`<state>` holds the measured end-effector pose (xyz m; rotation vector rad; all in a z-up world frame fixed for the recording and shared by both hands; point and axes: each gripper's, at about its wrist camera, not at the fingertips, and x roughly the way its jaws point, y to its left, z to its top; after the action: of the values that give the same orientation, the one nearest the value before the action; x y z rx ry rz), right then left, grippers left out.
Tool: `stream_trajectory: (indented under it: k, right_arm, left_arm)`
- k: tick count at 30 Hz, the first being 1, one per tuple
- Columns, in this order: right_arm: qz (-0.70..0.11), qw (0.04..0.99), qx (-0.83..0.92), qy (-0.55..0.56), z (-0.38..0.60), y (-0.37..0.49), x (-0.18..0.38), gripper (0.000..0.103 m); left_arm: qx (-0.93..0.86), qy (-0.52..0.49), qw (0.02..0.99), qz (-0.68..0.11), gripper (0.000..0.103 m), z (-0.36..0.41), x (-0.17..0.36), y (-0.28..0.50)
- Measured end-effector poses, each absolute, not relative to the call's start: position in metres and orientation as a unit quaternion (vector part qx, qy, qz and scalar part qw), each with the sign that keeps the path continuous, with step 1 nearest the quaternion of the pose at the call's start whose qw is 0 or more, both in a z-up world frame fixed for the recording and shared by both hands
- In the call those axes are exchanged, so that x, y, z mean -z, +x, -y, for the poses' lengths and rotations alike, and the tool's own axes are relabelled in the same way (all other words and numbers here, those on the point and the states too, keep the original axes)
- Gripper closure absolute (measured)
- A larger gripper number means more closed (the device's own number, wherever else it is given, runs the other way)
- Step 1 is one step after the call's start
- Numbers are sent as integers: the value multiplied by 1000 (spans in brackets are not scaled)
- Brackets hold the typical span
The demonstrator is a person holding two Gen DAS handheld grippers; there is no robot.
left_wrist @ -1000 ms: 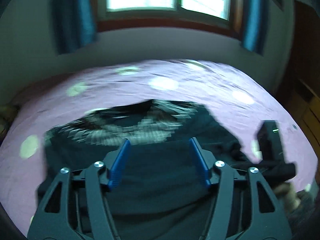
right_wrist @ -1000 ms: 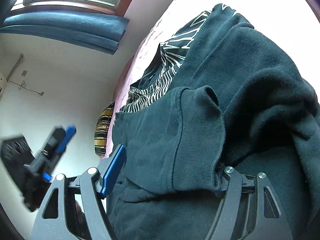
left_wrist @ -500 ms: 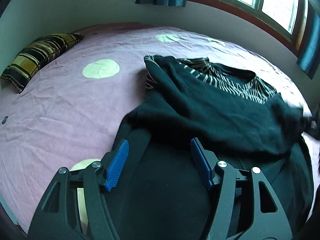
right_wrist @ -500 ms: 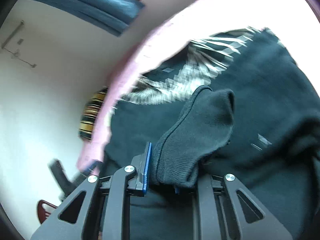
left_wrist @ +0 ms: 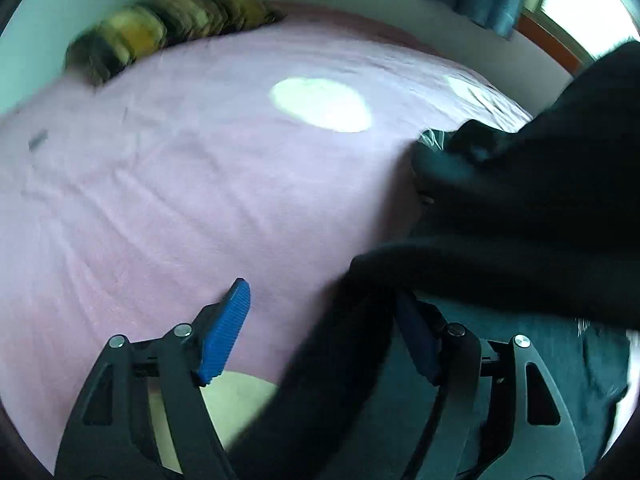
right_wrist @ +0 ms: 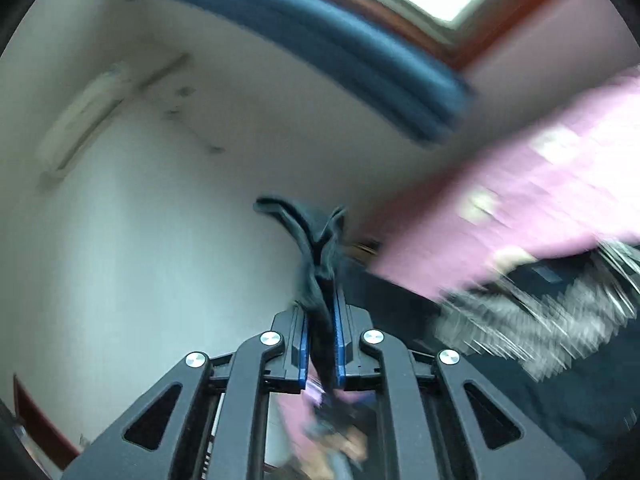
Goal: Fold small clothes
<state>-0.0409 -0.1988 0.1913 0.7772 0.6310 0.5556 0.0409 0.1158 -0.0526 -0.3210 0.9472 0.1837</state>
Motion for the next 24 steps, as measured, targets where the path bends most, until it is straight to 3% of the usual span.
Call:
stream_trajectory:
  k: [4, 7, 15, 24]
  right_arm:
    - [-443, 825, -60, 347, 261, -90, -55, 93]
    - [-474, 788, -13, 394, 293, -123, 6, 97]
    - [-392, 815, -51, 423, 293, -153, -36, 98]
    - [-402, 805, -14, 435, 288, -176, -20, 99]
  left_arm:
    - [-88, -127, 885, -440, 29, -110, 53, 38]
    - [-93, -125, 885, -439, 29, -107, 56, 37]
    - [-85, -141, 886, -433, 29, -109, 55, 32]
    - [-85, -144, 886, -433, 28, -109, 53, 26]
